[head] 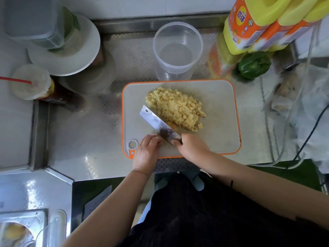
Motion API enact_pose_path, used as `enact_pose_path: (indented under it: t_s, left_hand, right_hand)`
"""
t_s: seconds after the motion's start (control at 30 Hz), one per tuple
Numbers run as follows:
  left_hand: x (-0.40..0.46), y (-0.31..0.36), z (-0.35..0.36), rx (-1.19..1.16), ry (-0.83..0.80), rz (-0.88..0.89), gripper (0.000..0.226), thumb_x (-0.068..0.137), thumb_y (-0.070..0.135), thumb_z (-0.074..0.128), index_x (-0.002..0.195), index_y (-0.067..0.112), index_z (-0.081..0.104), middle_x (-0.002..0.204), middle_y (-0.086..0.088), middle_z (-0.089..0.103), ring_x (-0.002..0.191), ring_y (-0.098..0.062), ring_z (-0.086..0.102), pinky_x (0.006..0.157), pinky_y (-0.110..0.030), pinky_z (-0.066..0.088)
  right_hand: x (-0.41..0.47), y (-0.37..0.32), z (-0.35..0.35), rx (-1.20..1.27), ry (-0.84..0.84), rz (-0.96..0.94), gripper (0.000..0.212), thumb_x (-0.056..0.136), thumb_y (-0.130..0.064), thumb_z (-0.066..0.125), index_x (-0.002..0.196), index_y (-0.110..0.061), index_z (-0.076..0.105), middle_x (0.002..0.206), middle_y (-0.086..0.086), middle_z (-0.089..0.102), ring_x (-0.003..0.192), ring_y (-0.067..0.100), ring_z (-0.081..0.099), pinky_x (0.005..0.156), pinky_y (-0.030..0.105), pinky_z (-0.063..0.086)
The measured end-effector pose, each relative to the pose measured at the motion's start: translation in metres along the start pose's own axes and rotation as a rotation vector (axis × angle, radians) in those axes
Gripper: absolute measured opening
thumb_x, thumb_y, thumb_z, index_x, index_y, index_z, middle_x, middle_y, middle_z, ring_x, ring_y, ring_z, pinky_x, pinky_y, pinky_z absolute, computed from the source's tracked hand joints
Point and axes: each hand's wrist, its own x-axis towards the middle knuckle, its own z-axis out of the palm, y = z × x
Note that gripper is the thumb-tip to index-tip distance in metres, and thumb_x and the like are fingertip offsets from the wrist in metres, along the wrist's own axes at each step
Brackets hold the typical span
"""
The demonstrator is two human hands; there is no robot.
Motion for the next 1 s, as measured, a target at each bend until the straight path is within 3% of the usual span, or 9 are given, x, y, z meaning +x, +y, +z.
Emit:
enact_pose_path:
  t_s: [0.1, 0.23, 0.4, 0.6, 0.73, 0.83, 1.0]
  left_hand:
    - [0.000, 0.001, -0.004, 0.008, 0.012, 0.021, 0.023, 0.086, 0.017, 0.050, 0.092, 0.008, 0.071, 0.097, -0.008, 0.064, 0.084, -0.025, 0.061, 0.073, -0.027, 0.044]
    - [0.000, 0.000, -0.008, 0.019, 0.035, 0.009, 0.021, 0.086, 0.020, 0.054, 0.089, 0.008, 0.071, 0.092, -0.006, 0.064, 0.081, -0.025, 0.061, 0.065, -0.033, 0.050]
    - [0.003, -0.003, -0.008, 0.059, 0.028, 0.029, 0.021, 0.087, 0.020, 0.054, 0.088, 0.009, 0.072, 0.088, -0.006, 0.065, 0.081, -0.025, 0.059, 0.061, -0.035, 0.051]
    - [0.004, -0.005, -0.006, 0.048, 0.083, 0.060, 0.018, 0.087, 0.015, 0.056, 0.084, 0.008, 0.071, 0.084, -0.006, 0.065, 0.077, -0.025, 0.059, 0.064, -0.033, 0.048]
    - [0.003, -0.003, -0.002, 0.047, 0.105, 0.032, 0.018, 0.087, 0.017, 0.056, 0.081, 0.008, 0.071, 0.081, -0.006, 0.065, 0.078, -0.022, 0.053, 0.065, -0.028, 0.042]
    - [0.002, -0.004, -0.002, 0.048, 0.101, 0.008, 0.019, 0.088, 0.017, 0.056, 0.082, 0.008, 0.070, 0.081, -0.006, 0.065, 0.079, -0.023, 0.053, 0.066, -0.028, 0.041]
    - [-0.002, 0.001, -0.004, 0.054, 0.033, -0.072, 0.019, 0.091, 0.019, 0.055, 0.083, 0.008, 0.068, 0.079, -0.006, 0.064, 0.077, -0.029, 0.058, 0.062, -0.038, 0.047]
  right_hand:
    - [-0.010, 0.004, -0.002, -0.041, 0.058, -0.038, 0.042, 0.099, -0.045, 0.040, 0.067, -0.018, 0.033, 0.063, -0.001, 0.042, 0.061, 0.022, 0.045, 0.050, 0.032, 0.029]
    - [-0.026, 0.004, 0.000, -0.165, 0.114, -0.124, 0.044, 0.101, -0.042, 0.036, 0.065, -0.019, 0.027, 0.060, -0.001, 0.038, 0.049, 0.015, 0.034, 0.044, 0.030, 0.022]
    - [-0.025, 0.002, 0.008, -0.187, 0.146, -0.166, 0.032, 0.101, -0.038, 0.038, 0.079, -0.015, 0.039, 0.061, -0.002, 0.036, 0.057, 0.022, 0.041, 0.045, 0.030, 0.020]
    - [-0.020, 0.004, 0.020, -0.171, 0.119, -0.137, 0.028, 0.101, -0.035, 0.039, 0.091, -0.011, 0.051, 0.072, 0.004, 0.050, 0.064, 0.026, 0.050, 0.055, 0.032, 0.040]
    - [-0.016, 0.001, 0.029, -0.167, 0.108, -0.129, 0.027, 0.101, -0.032, 0.041, 0.099, -0.008, 0.053, 0.078, 0.007, 0.055, 0.075, 0.030, 0.060, 0.058, 0.031, 0.037]
    - [-0.011, -0.003, 0.034, -0.165, 0.112, -0.115, 0.027, 0.101, -0.032, 0.041, 0.099, -0.008, 0.053, 0.082, 0.010, 0.060, 0.077, 0.031, 0.061, 0.058, 0.032, 0.037]
    - [0.002, -0.016, 0.029, -0.047, 0.071, -0.034, 0.017, 0.097, -0.028, 0.048, 0.095, -0.012, 0.054, 0.088, 0.007, 0.061, 0.079, 0.029, 0.058, 0.061, 0.032, 0.040]
